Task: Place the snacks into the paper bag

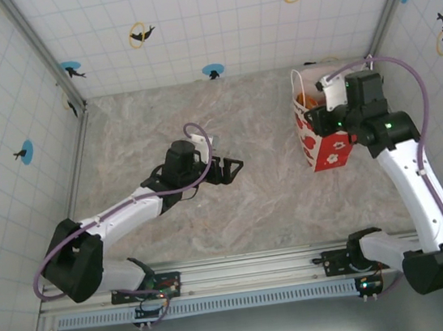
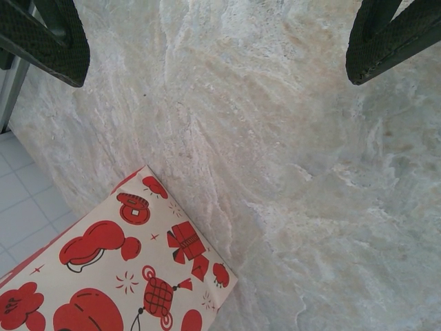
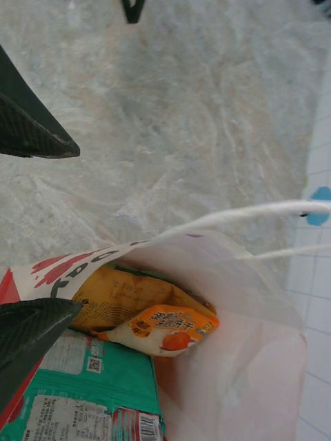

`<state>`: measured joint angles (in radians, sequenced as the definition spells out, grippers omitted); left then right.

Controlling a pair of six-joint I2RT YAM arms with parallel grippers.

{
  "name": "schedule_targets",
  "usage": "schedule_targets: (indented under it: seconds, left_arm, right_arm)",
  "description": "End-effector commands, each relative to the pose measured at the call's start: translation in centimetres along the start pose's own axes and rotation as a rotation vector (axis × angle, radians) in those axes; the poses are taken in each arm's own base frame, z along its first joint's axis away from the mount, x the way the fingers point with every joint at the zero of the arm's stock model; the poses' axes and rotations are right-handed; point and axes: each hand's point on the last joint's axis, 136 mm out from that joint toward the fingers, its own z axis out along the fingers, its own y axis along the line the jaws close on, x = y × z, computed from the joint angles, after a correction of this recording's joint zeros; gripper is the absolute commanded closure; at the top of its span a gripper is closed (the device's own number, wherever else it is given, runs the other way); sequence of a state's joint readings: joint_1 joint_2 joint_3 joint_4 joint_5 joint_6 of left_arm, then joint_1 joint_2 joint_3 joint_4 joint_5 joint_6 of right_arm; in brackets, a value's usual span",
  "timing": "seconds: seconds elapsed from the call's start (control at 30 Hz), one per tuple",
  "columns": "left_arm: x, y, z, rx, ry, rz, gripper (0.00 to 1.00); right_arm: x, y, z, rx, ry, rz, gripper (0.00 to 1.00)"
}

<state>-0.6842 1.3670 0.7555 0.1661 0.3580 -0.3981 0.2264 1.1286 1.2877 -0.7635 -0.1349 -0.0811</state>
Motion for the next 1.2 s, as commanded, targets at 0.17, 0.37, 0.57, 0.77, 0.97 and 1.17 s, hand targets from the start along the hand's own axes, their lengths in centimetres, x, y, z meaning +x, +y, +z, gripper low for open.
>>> schedule_targets:
  seconds: [0.17, 0.37, 0.57, 0.77, 0.97, 1.17]
  left_arm:
    - [-1.0, -0.2, -0.2, 0.008, -0.008, -0.015, 0.03]
    - [-0.8, 0.0, -0.3, -0.003, -0.011, -0.016, 0.02]
    - [-0.8, 0.2, -0.5, -0.008, -0.016, -0.015, 0.03]
    - [-0.7, 0.2, -0.2, 0.004, -0.008, -0.019, 0.02]
    - [-0.9, 0.1, -0.3, 0.008, -0.011, -0.013, 0.02]
    - [-0.7, 0.2, -0.8, -0.004, -0.014, -0.007, 0.02]
  right_arm:
    - [-0.7, -0.6, 2.4, 0.071, 0.063, -0.12, 0.42]
    - [-1.9, -0.9, 4.2, 0.079, 0.04, -0.132, 0.41]
    - [-4.2, -0.4, 3.2, 0.055, -0.025, -0.13, 0.41]
    - [-5.2, -0.9, 1.4, 0.061, -0.04, -0.103, 0.41]
    - [-3.5, -0.4, 2.9, 0.007, 0.032, -0.077, 0.41]
    - [-1.7, -1.0, 5.2, 0.012, 0.115, -0.076, 0.42]
